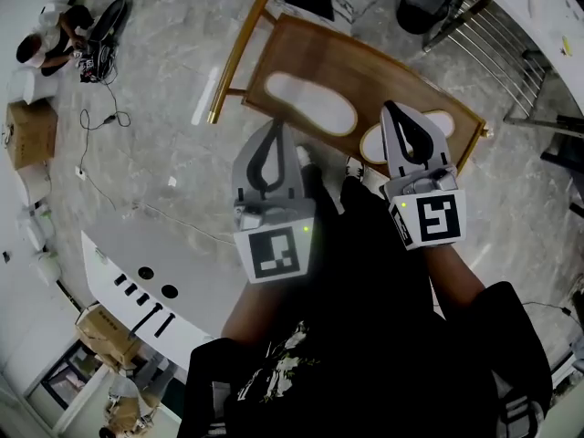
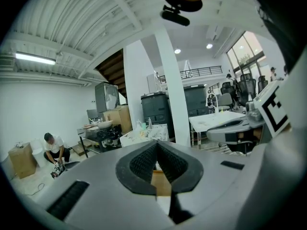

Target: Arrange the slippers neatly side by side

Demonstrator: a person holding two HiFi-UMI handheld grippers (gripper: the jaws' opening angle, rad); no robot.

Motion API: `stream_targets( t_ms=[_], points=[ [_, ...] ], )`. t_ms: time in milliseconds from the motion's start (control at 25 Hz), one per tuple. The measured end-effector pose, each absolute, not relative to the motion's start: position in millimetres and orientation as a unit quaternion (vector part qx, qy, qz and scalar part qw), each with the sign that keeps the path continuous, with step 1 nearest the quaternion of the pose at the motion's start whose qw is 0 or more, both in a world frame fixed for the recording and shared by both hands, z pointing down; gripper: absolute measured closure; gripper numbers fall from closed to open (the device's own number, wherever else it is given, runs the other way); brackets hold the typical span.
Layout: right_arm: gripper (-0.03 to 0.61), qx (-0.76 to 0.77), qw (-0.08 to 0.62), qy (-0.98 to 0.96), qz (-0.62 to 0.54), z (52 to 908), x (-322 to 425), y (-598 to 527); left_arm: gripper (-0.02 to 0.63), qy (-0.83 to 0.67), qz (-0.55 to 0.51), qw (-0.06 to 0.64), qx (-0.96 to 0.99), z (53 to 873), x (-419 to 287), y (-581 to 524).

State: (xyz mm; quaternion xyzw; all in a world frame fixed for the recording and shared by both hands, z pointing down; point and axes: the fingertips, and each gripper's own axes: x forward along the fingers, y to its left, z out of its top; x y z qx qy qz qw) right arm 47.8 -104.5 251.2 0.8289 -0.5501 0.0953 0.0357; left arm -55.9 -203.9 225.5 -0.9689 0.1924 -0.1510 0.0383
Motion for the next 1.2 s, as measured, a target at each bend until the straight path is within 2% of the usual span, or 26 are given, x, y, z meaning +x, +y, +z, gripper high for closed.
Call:
stream_targets(
  t_ms=[280, 1200],
  points=[
    [0.580, 0.853, 0.058, -0.505, 0.119, 260, 51, -95, 0.612, 0.136, -0.143, 0.029, -0.980, 237, -26, -213],
    [0.580, 0.910, 0.055, -0.360, 0.197, 301, 60, -85, 0.612, -0.043, -0.213, 0.002, -0.976, 305, 28, -217]
  ],
)
